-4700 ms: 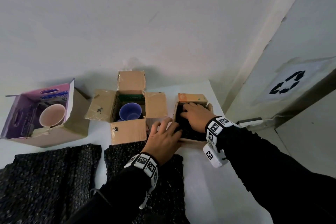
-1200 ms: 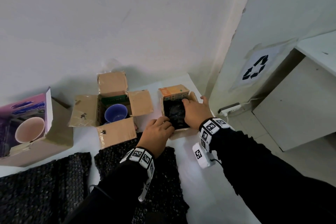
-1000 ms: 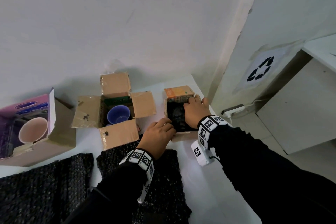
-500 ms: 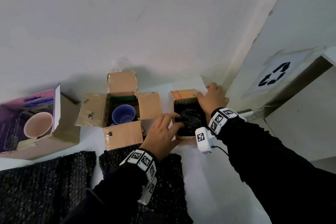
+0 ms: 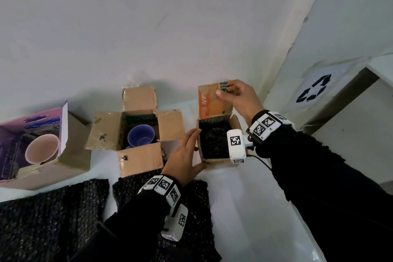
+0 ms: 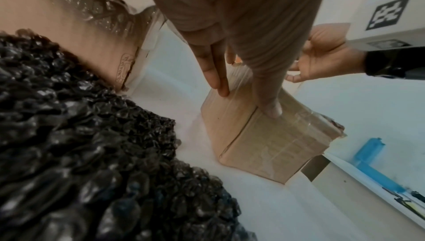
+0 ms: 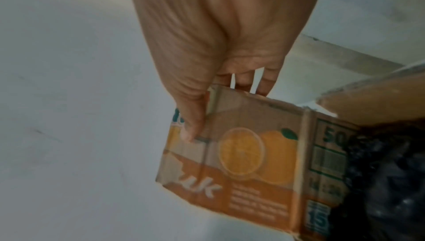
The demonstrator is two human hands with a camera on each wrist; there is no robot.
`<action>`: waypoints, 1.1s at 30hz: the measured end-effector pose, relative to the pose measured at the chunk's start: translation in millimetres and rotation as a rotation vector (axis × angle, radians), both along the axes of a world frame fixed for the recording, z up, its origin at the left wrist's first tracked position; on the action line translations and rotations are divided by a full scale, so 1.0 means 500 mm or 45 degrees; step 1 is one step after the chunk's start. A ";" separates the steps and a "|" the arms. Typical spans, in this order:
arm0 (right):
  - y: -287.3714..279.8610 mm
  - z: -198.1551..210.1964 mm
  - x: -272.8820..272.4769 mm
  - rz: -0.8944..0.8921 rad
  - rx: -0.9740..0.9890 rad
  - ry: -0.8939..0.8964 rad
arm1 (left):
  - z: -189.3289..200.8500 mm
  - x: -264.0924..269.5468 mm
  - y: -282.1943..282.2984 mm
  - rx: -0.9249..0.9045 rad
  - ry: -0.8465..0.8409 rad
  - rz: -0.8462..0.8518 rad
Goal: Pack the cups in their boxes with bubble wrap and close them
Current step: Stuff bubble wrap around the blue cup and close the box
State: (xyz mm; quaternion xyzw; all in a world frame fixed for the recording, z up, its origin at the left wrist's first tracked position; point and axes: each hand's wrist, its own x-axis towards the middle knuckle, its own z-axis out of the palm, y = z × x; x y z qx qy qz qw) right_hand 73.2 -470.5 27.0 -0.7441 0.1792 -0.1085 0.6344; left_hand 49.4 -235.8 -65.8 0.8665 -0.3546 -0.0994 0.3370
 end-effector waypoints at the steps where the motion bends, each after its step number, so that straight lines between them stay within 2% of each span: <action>1: -0.003 0.013 -0.011 0.016 -0.057 -0.039 | 0.001 -0.002 -0.001 -0.008 0.004 0.005; 5: -0.007 0.043 -0.074 0.114 -0.275 -0.151 | 0.010 -0.009 -0.006 -0.053 0.068 0.061; 9: 0.011 0.030 -0.145 0.149 -0.401 -0.216 | 0.013 -0.020 -0.010 -0.083 0.115 0.119; 13: 0.034 -0.014 -0.215 0.216 -0.673 -0.263 | 0.007 -0.025 -0.014 -0.134 0.195 0.191; 16: 0.047 -0.074 -0.245 0.335 -0.997 -0.283 | 0.003 -0.026 -0.017 -0.165 0.226 0.234; 19: 0.054 -0.136 -0.263 0.463 -1.161 -0.238 | -0.004 -0.029 -0.017 -0.156 0.215 0.246; 24: 0.063 -0.167 -0.264 0.430 -1.374 -0.289 | -0.004 -0.038 -0.015 -0.044 0.129 0.168; 30: 0.063 -0.186 -0.279 0.380 -1.699 -0.430 | 0.012 -0.040 -0.013 -0.036 0.072 0.155; 33: 0.065 -0.195 -0.308 0.383 -1.705 -0.364 | 0.015 -0.036 -0.014 0.012 0.014 0.171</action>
